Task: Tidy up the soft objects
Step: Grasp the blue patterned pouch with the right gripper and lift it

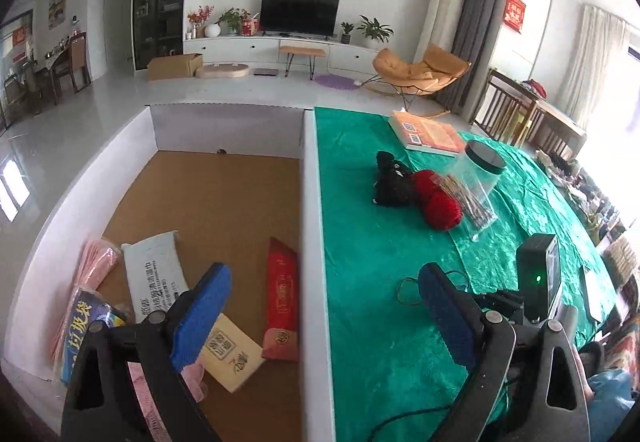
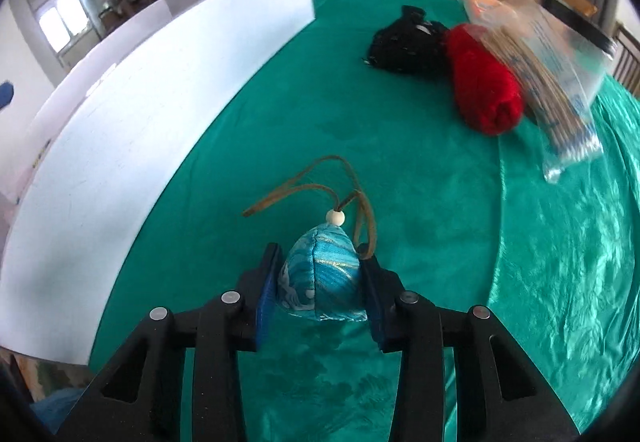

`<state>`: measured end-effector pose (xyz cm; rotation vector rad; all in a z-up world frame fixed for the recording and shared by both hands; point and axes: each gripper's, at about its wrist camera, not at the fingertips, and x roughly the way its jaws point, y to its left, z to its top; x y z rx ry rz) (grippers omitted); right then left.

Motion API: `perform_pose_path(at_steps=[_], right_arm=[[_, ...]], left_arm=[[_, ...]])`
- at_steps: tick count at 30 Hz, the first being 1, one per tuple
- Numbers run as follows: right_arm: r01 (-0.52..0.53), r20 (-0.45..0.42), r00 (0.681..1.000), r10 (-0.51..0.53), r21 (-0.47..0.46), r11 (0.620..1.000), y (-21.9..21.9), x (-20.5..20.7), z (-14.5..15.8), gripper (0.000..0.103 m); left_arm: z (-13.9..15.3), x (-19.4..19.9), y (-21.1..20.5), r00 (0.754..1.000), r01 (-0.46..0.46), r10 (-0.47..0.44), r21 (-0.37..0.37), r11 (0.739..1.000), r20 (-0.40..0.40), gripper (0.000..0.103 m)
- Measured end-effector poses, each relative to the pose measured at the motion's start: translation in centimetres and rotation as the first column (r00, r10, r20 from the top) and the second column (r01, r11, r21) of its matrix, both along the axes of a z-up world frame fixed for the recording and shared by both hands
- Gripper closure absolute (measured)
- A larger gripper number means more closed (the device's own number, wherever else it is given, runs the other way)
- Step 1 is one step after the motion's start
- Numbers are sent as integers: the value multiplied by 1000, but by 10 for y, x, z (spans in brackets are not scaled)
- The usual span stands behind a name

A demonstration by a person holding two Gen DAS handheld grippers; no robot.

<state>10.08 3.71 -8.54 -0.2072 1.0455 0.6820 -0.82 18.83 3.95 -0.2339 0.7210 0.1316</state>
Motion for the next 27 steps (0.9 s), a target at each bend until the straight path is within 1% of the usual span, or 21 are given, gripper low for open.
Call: perform_pose_path(at_steps=[3,5,6,8,9,10,11,12,13,14,16,19,21,23,25,27], right_arm=[[110,33,993,-109,-7,994,-52,16,3,63],[205,12,979,-205,-22,979,-93,38,-3,63],[254,12,967,-254,-8,967,-114,50,-1,63],[347,59,937,-343,-67,936,-145,71,5,63],[386,87,921,-380,-72,920,-159,81,9,63],[420,113,904,-412,-62,905,-173,89,12,60],[449,137,888,-440,-43,893,-181,98,17,52],[472,148,874,-463,-28,881,-190,100,19,42],[492,141,863,-485,-11,871,-200,99,21,21],[505,130,855,-502,12,863,-206,96,20,20],[511,117,850,-513,47,858,-217,84,16,21],[522,126,841,-526,62,851,-227,66,3,21],[525,129,840,-527,55,849,-227,56,-7,21],[519,156,841,-518,42,854,-225,52,-6,21],[512,162,846,-507,13,859,-221,51,-11,21],[508,172,848,-501,-1,861,-222,51,-15,20]], left_arm=[[-1,6,-28,997,78,-78,-16,997,0,9],[-6,13,-53,990,144,-144,-19,989,-10,9],[-9,17,-66,984,175,-175,-18,984,-23,9],[-17,27,-91,972,231,-232,-17,973,-44,9],[-22,32,-102,966,251,-251,-14,968,-55,9],[-29,38,-112,962,265,-265,-10,964,-74,9],[-37,46,-120,958,273,-272,-8,962,-95,9],[-46,52,-126,956,273,-272,-7,962,-110,9],[-56,61,-130,957,263,-261,-2,965,-131,9],[-65,68,-132,959,246,-242,5,969,-148,9],[-82,83,-131,966,205,-200,15,979,-166,9],[-106,107,-129,970,157,-149,25,987,-192,9],[-120,124,-128,966,143,-133,31,989,-220,9],[-132,137,-128,964,132,-119,37,991,-236,9],[-137,146,-129,965,135,-122,39,990,-233,9],[-141,150,-132,968,134,-113,80,988,-222,9]])
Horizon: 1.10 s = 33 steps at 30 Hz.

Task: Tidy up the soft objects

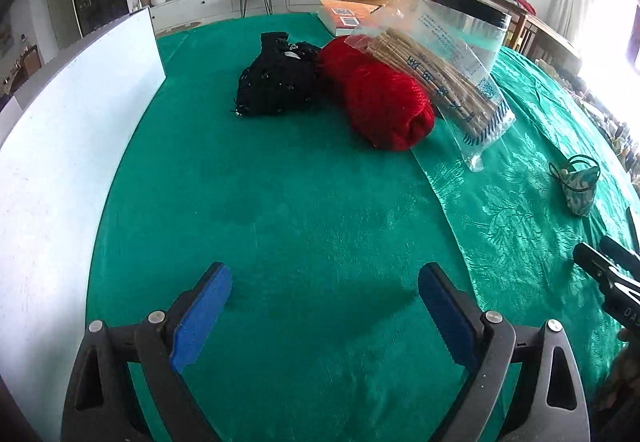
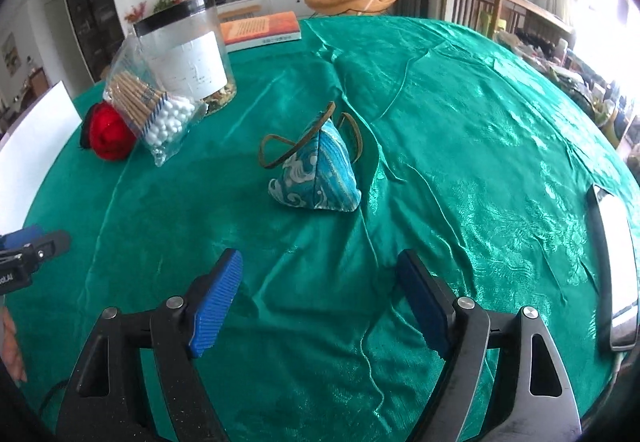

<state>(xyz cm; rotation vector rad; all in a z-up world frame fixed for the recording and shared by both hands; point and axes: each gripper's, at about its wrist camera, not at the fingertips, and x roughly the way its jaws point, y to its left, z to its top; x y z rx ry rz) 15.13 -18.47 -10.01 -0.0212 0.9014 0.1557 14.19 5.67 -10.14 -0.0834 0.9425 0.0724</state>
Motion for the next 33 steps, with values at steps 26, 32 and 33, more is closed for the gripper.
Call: perform_pose_path(at_steps=[26,32,33], right_arm=[[-14,-11,1000,14,-39,999,8,-3,-5,14],[-14,-8,1000,13,-30,999,7,-3,-5,14],[-12,-8,1000,12,-27,1000,6,-3,-5,14]], left_arm=[[-4,-1,-6,1000,6,-6,37,999,9,0],[-4,-1,-5,1000,5,-6,37,999,9,0],[-4,-1,-5,1000,5,-5,37,999,10,0]])
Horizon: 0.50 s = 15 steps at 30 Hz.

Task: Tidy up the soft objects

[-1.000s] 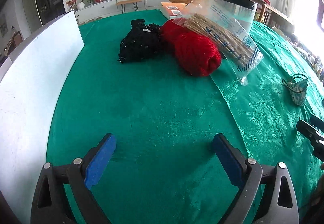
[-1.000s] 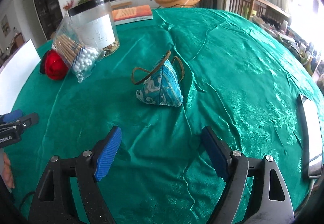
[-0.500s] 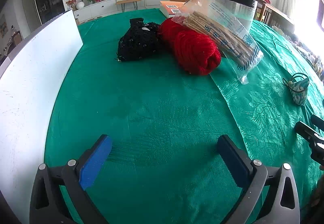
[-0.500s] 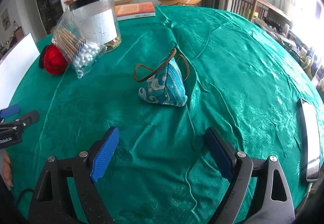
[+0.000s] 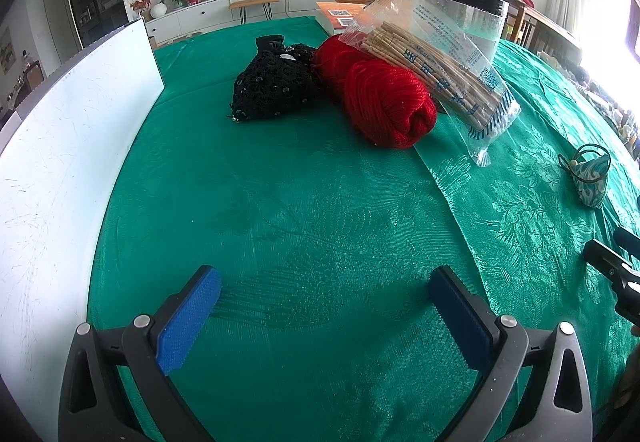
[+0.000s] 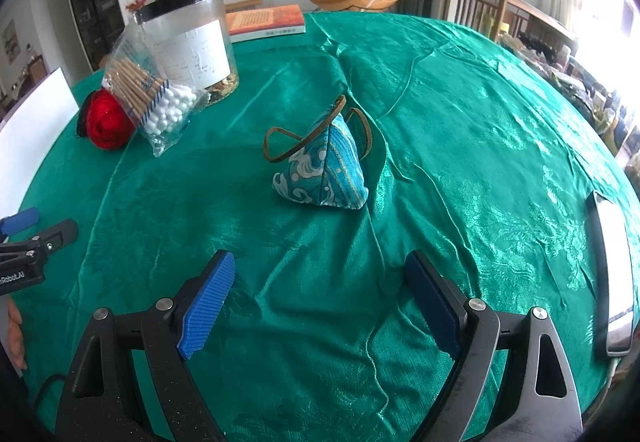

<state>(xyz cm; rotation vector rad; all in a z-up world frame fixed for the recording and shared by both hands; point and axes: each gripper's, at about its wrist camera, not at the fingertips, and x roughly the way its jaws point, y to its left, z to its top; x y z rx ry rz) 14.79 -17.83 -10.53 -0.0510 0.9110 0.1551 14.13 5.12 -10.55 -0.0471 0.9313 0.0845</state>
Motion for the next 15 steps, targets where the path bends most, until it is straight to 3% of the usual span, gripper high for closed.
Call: perform_pose_path(at_steps=[15], right_arm=[[0,-1,1000,0,-3,1000,0,-1,0,14]], left_arm=[[0,0,0,1000,-1,1,0,1000,1,0]])
